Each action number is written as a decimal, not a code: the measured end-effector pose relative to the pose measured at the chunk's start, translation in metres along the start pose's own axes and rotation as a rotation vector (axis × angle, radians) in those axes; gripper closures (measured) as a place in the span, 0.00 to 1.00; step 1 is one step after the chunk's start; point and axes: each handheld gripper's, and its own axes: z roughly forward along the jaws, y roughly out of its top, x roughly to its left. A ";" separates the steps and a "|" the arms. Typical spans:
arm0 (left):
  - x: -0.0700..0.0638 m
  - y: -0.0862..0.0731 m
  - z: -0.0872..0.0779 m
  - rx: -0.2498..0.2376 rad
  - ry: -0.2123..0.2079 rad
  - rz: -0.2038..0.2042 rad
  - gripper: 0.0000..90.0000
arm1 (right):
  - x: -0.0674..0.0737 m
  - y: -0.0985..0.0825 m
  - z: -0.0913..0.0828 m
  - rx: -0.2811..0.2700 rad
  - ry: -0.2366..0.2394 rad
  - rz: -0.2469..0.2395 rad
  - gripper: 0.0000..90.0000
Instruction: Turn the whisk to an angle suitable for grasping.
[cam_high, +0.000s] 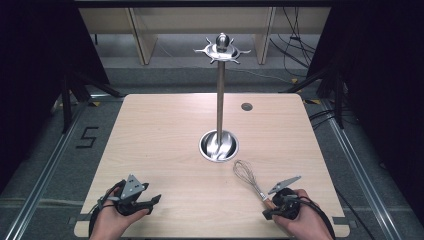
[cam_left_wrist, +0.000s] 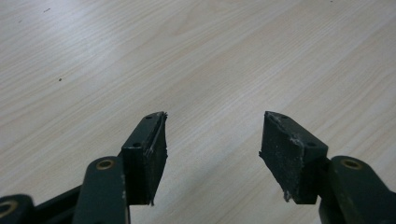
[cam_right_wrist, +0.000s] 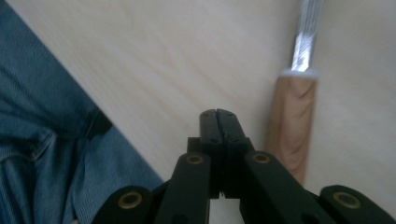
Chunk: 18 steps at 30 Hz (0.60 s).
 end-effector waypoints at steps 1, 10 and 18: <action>-0.001 0.000 0.001 -0.015 0.002 -0.012 0.44 | 0.001 -0.001 0.003 0.032 0.007 -0.010 1.00; 0.002 0.000 -0.002 0.020 -0.001 0.020 0.44 | -0.003 -0.005 0.008 0.124 -0.057 0.030 1.00; -0.002 0.000 -0.003 0.022 0.005 -0.002 0.45 | -0.010 -0.009 0.005 0.166 -0.100 0.130 1.00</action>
